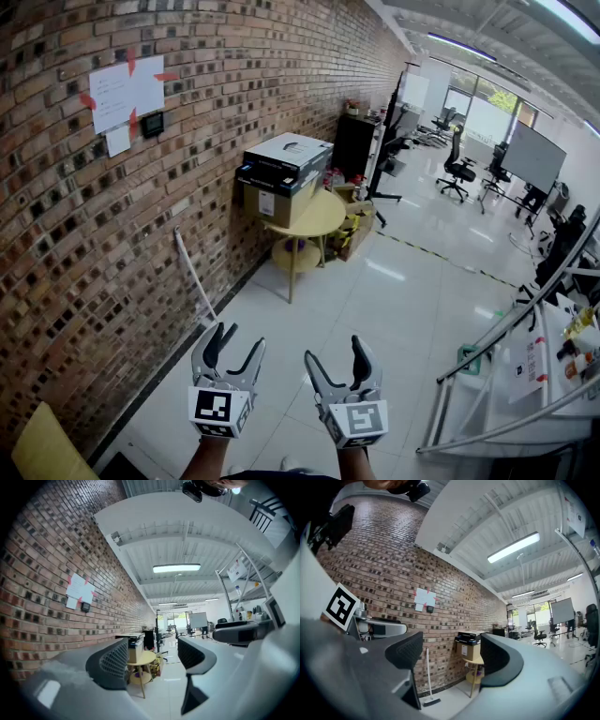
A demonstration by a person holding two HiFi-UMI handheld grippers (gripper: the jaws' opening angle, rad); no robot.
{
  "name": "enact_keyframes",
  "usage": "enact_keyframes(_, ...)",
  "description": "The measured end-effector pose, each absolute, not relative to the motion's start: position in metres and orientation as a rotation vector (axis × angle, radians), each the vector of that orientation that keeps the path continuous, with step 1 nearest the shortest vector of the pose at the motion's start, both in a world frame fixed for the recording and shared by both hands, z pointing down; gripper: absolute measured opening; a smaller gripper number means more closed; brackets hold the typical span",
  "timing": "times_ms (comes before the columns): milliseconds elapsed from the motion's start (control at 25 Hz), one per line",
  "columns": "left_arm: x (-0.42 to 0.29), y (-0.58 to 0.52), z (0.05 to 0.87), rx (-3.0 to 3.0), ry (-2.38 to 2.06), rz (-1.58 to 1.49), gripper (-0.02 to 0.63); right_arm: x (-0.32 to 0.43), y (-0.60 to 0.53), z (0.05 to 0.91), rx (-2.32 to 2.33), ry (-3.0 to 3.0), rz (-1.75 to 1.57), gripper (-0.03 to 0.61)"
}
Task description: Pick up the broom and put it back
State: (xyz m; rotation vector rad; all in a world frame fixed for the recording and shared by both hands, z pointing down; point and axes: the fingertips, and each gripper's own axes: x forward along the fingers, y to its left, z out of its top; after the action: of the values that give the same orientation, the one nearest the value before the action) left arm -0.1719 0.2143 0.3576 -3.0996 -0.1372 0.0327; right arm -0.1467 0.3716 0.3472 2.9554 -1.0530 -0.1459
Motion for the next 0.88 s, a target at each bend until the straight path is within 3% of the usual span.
enact_keyframes(480,-0.074,0.410,0.366,-3.058,-0.571,0.022,0.333,-0.090,0.555,0.356,3.091,-0.670,-0.171,0.388)
enact_keyframes(880,0.032,0.443,0.376,-3.004,-0.738,-0.011,0.333,0.003,0.582,0.376,3.135,-0.534,-0.092,0.388)
